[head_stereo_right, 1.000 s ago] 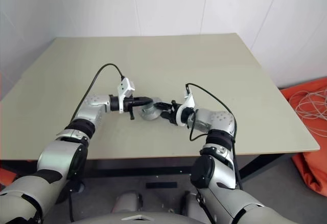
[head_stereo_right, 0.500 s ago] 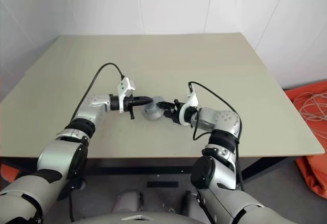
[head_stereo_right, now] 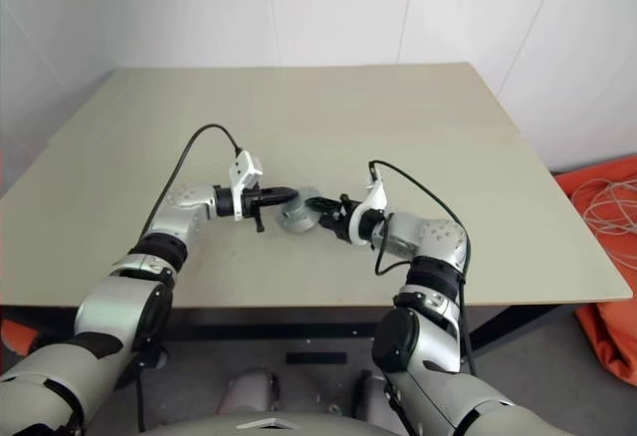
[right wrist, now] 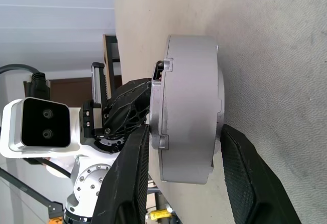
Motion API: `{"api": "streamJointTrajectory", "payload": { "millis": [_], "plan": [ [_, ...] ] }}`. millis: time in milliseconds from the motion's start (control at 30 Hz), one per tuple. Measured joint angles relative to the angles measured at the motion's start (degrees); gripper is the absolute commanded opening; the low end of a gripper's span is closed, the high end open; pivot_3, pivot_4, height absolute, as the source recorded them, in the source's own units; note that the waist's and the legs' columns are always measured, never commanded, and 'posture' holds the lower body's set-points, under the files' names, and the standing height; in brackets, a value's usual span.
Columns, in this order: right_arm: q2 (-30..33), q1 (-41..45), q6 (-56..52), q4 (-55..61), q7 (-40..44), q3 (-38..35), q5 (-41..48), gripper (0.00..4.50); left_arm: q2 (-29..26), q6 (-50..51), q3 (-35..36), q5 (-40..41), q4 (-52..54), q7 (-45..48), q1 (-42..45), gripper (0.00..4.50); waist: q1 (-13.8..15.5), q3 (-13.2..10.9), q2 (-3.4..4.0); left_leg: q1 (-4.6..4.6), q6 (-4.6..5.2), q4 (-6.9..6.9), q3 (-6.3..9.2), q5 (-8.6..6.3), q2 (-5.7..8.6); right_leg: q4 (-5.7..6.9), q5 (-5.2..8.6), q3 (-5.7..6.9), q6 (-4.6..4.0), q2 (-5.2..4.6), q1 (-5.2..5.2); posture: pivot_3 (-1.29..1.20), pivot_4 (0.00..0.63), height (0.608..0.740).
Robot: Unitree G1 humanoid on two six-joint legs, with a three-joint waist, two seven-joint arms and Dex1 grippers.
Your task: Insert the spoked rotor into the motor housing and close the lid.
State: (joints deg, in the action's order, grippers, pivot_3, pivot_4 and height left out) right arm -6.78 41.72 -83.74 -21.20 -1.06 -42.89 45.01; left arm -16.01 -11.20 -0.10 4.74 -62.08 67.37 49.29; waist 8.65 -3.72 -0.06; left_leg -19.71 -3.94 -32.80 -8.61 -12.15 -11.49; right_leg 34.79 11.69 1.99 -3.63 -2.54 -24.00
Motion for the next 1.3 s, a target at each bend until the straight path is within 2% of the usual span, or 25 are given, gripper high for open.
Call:
{"api": "streamJointTrajectory", "payload": {
  "millis": [267, 400, 467, 500, 633, 833, 933, 1133, 1300],
  "plan": [
    [0.00, -0.04, 0.66, 0.00, -0.27, 0.33, 0.67, 1.92, 0.08, 0.73, 0.17, 0.76, 0.94, -0.09, -0.34, 0.00, 0.01, 0.00, 0.00, -0.03, -0.02, -0.01, 0.01, 0.01, -0.01, 0.01, 0.00, 0.02, 0.00, 0.00, -0.03, 0.00, 0.000, 0.740],
    [0.00, -0.04, 1.00, -0.01, -0.34, 0.16, 2.22, 1.89, 0.14, 4.50, 2.89, 4.49, 6.58, -0.72, -1.60, 0.00, -0.04, 0.00, 0.00, -0.18, -0.02, -0.08, 0.03, 0.01, -0.02, 0.07, -0.02, 0.07, -0.01, 0.00, -0.23, 0.00, 0.000, 0.740],
    [0.00, -0.04, 1.44, 0.01, -0.44, 0.21, 2.97, 1.33, 0.15, 8.76, 5.26, 8.00, 12.83, -1.88, -3.32, 0.00, -0.10, 0.00, 0.00, -0.28, -0.02, -0.10, 0.03, 0.01, -0.05, 0.11, 0.00, 0.14, -0.06, 0.00, -0.23, 0.00, 0.000, 0.740],
    [0.00, -0.05, 1.54, -0.04, -0.57, 0.32, 3.01, 1.05, 0.21, 11.77, 6.56, 10.17, 17.35, -2.87, -5.06, 0.00, -0.18, 0.00, 0.00, -0.28, -0.02, -0.09, 0.03, 0.01, -0.07, 0.12, 0.01, 0.15, -0.09, 0.00, -0.23, 0.00, 0.000, 0.740],
    [0.00, -0.10, 2.01, -0.09, -1.47, 0.35, 3.53, 1.04, 0.05, 25.20, 10.28, 18.88, 37.97, -8.08, -15.98, 0.00, -0.47, -0.02, 0.03, -0.28, -0.02, -0.09, 0.02, 0.01, -0.14, 0.18, 0.11, 0.26, -0.24, 0.01, -0.24, 0.00, 0.000, 0.740],
    [0.02, -0.19, 2.45, -0.51, -2.03, 0.58, 4.10, 1.04, -1.02, 37.52, 12.49, 26.51, 57.28, -15.27, -29.97, 0.00, -0.98, -0.03, 0.05, -0.32, -0.04, -0.21, 0.06, 0.02, -0.22, 0.19, 0.15, 0.39, -0.30, 0.05, -0.23, 0.00, 0.000, 0.740],
    [0.02, -0.25, 2.42, -0.59, -2.45, 0.85, 4.56, 1.04, 0.22, 44.58, 15.94, 34.16, 67.92, -20.90, -38.40, 0.00, -1.61, -0.03, 0.05, -0.33, -0.04, -0.22, 0.06, 0.01, -0.21, 0.19, 0.21, 0.36, -0.39, 0.05, -0.21, 0.00, 0.000, 0.740],
    [0.04, -0.60, 2.63, -0.60, -2.79, 0.89, 5.07, 1.04, 3.46, 54.84, 19.63, 47.39, 78.00, -30.74, -52.54, 0.00, -2.02, -0.03, 0.04, -0.29, -0.06, -0.23, 0.06, 0.03, -0.25, 0.15, 0.23, 0.34, -0.36, 0.22, -0.15, 0.00, 0.000, 0.740],
    [0.03, -0.61, 3.15, -0.98, -3.05, 0.91, 5.13, 1.04, 7.68, 60.23, 22.44, 58.12, 78.28, -40.21, -56.97, 0.00, -2.09, -0.03, 0.04, -0.15, -0.11, -0.28, 0.06, 0.06, -0.25, 0.09, 0.41, 0.28, 0.14, 0.24, 0.00, 0.00, 0.000, 0.740]
  ]
}}
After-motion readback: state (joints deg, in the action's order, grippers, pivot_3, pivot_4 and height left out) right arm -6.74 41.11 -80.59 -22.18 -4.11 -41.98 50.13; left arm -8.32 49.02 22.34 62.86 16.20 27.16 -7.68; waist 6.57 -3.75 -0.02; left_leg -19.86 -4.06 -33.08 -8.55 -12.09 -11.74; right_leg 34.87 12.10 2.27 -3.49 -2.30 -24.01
